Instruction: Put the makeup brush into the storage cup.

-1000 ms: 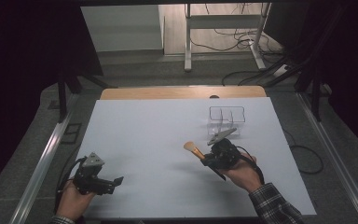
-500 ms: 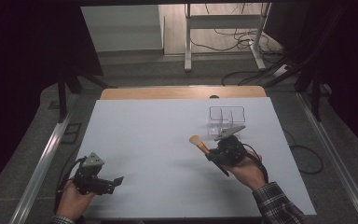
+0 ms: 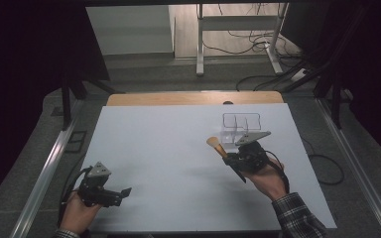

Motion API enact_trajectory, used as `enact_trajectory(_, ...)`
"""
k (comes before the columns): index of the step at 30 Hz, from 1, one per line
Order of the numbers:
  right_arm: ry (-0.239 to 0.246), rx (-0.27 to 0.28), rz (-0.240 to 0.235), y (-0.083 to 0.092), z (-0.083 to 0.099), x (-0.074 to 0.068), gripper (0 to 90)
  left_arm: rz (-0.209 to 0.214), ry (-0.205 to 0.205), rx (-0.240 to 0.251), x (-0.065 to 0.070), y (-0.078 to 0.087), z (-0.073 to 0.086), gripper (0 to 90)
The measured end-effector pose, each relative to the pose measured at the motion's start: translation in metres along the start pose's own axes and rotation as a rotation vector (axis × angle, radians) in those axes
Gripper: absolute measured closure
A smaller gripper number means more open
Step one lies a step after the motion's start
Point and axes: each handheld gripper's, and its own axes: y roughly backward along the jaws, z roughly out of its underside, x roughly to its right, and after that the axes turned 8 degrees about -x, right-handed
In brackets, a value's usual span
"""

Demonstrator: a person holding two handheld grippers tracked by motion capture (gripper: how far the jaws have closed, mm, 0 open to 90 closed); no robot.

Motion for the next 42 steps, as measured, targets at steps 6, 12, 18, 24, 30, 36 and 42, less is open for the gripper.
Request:
enact_trajectory(6,-0.005,0.020,0.017,0.003,0.000,0.002,74.7,0.000,0.000,0.000,0.000,0.000,0.000,0.0)
enact_trajectory(12,-0.020,0.043,0.035,0.008,0.002,0.007,74.7,-0.002,-0.002,-0.002,0.000,0.000,0.000,0.0)
enact_trajectory(18,-0.039,0.078,0.060,0.014,0.004,0.013,74.7,-0.002,-0.002,-0.002,0.000,0.000,0.000,0.0)
enact_trajectory(24,-0.052,0.096,0.082,0.018,0.006,0.018,74.6,-0.002,-0.002,-0.002,0.000,0.000,0.000,0.0)
enact_trajectory(30,-0.066,0.120,0.098,0.022,0.007,0.022,74.6,-0.002,-0.002,-0.003,0.000,0.000,0.000,0.0)
enact_trajectory(36,-0.091,0.145,0.115,0.026,0.009,0.027,74.6,-0.002,-0.001,-0.002,0.000,0.000,0.000,0.0)
enact_trajectory(42,-0.106,0.166,0.137,0.031,0.012,0.034,74.7,-0.001,-0.002,-0.003,0.000,-0.001,0.000,0.0)
